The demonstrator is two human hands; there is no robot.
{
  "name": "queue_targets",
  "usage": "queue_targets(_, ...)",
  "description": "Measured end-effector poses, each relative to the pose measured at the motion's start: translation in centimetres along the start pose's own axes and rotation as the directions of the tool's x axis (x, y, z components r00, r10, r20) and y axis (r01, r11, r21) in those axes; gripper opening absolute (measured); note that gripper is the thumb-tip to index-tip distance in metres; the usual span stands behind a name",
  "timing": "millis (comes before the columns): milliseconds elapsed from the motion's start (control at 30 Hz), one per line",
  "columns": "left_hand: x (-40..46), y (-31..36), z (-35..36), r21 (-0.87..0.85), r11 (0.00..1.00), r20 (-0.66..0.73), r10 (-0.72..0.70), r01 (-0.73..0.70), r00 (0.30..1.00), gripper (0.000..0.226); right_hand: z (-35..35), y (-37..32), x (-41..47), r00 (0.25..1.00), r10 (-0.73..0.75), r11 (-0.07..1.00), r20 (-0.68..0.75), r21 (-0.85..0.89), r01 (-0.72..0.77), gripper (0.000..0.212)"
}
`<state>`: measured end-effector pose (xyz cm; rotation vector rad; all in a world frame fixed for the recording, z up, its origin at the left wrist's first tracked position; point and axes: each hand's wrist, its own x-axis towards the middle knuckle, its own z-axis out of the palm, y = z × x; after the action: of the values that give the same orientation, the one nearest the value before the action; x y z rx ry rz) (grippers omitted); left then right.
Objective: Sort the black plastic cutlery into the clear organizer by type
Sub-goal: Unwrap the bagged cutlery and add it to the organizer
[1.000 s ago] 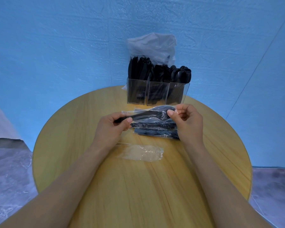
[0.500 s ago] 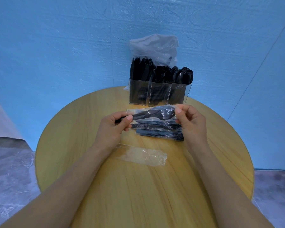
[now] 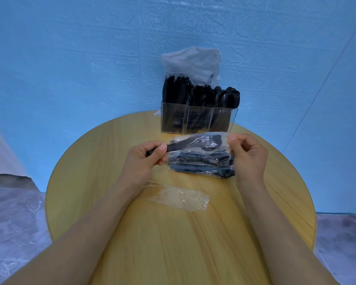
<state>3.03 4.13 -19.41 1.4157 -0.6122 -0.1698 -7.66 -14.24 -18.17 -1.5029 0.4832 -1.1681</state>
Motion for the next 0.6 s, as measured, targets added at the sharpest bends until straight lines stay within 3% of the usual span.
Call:
queue_targets(67,0.3,0.0,-0.5,-0.068,0.998,-0.043,-0.014,0.011,0.999,0.014,-0.6,0.0,0.5,0.994,0.023,0.999,-0.105,0.044,-0.018,0.020)
queue_targets(233,0.7,-0.1,-1.0,-0.171,0.985,-0.189,-0.025,-0.008,0.982,0.013,-0.3,0.1,0.5,0.991,-0.037,0.999,-0.128,-0.025,0.034,0.020)
queue_targets(367,1.4,0.0,-1.5,-0.373,0.927,-0.346,-0.110,-0.029,0.932,0.014,-0.8,0.1,0.8,0.964,-0.022,0.999,-0.264,-0.045,0.011,0.015)
queue_targets(433,1.4,0.0,-1.4,-0.369,0.928,-0.369,-0.094,-0.053,0.925,0.015,-0.7,-0.1,0.6,0.985,-0.016,0.997,-0.172,-0.082,0.002,0.011)
queue_targets(500,1.1,0.2,-1.0,-0.281,0.955,-0.371,-0.012,-0.100,0.929,0.014,0.0,-0.3,0.0,0.999,-0.022,0.980,0.050,-0.195,0.032,0.016)
queue_targets(600,0.8,0.8,-0.7,-0.135,0.974,-0.382,0.118,-0.182,0.917,0.013,0.9,-0.4,-1.0,0.934,-0.014,0.916,0.357,-0.370,0.155,0.017)
